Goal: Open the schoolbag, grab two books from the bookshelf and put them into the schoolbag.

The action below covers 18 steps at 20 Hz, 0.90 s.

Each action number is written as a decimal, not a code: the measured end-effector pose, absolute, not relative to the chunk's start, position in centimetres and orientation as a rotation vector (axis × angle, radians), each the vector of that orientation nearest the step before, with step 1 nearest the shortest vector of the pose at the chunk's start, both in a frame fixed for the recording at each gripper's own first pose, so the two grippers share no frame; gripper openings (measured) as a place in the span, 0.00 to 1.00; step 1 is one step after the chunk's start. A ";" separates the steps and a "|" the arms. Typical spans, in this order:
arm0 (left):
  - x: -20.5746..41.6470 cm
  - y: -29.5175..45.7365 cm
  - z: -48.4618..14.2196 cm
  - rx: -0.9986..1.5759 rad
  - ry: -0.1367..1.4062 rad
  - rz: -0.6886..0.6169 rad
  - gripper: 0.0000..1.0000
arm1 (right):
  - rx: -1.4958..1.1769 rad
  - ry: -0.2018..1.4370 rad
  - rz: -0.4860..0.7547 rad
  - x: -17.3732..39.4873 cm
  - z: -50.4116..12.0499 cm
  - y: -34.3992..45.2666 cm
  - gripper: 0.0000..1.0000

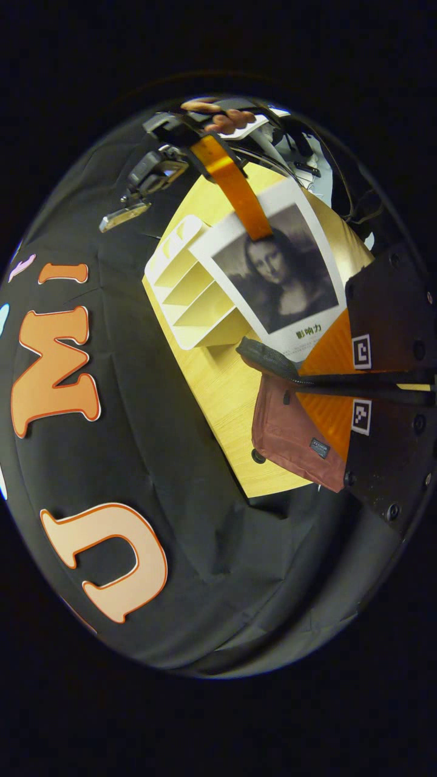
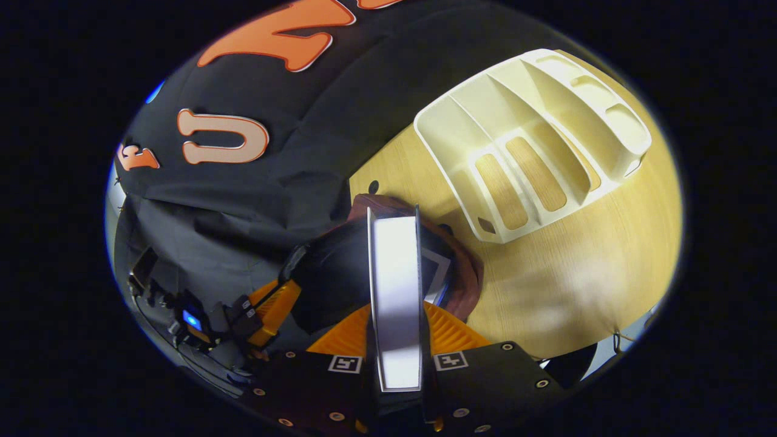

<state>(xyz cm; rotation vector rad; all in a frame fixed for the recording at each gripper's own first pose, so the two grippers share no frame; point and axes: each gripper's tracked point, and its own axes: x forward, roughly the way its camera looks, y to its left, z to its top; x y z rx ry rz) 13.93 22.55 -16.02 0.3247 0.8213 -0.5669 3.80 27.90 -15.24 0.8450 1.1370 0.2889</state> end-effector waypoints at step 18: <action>11.1 20.2 -15.7 0.310 0.791 -0.666 0.04 | 1.130 1.007 0.238 5.8 -22.1 37.4 0.30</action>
